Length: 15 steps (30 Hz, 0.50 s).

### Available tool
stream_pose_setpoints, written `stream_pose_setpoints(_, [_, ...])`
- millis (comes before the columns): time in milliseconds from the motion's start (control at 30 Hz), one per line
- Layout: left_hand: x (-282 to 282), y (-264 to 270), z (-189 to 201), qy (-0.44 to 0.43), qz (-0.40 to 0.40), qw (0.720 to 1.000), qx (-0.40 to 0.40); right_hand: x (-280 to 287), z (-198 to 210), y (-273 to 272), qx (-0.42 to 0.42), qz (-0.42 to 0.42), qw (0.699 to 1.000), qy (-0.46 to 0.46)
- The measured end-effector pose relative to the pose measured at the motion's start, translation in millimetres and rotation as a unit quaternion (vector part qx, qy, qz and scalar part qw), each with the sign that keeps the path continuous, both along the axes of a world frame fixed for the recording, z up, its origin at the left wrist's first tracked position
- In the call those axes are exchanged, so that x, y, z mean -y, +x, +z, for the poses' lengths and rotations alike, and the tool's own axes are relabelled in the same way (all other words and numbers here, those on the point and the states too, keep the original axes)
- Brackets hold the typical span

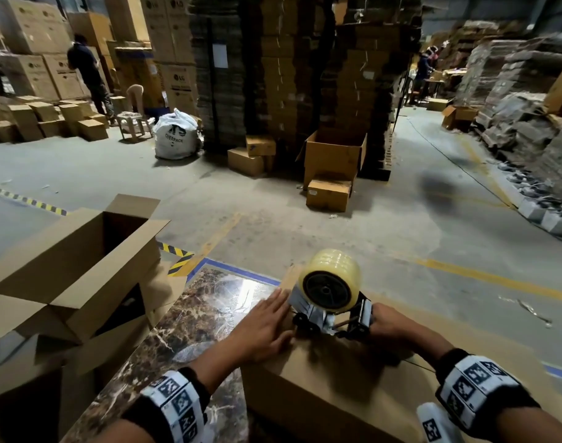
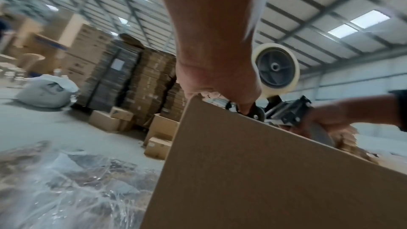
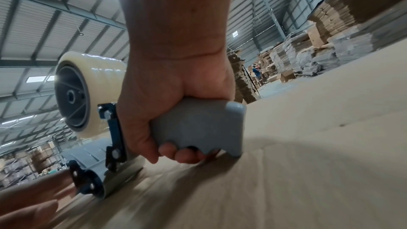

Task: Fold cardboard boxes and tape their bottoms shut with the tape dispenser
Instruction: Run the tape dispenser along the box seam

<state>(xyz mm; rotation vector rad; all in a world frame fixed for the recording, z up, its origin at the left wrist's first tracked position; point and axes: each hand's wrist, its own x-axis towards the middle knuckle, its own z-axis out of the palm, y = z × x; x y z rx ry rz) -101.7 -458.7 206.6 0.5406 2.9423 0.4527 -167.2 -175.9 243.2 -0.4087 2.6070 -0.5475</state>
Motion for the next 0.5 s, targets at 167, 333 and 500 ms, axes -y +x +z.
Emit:
stream_pose_setpoints(167, [-8.1, -3.1, 2.3, -0.114, -0.037, 0.992, 0.025, 4.1, 4.7, 0.4, 0.006, 0.008, 1.0, 0.016])
stream_pose_setpoints(333, [17.2, -11.8, 3.7, -0.126, -0.031, 0.991, 0.04, 29.2, 20.2, 1.1, -0.001, 0.01, 1.0, -0.006])
stream_pose_setpoints(500, [66.0, -32.2, -1.4, -0.117, -0.014, 0.992, 0.05, 79.5, 31.3, -10.8, -0.019, 0.034, 0.998, 0.041])
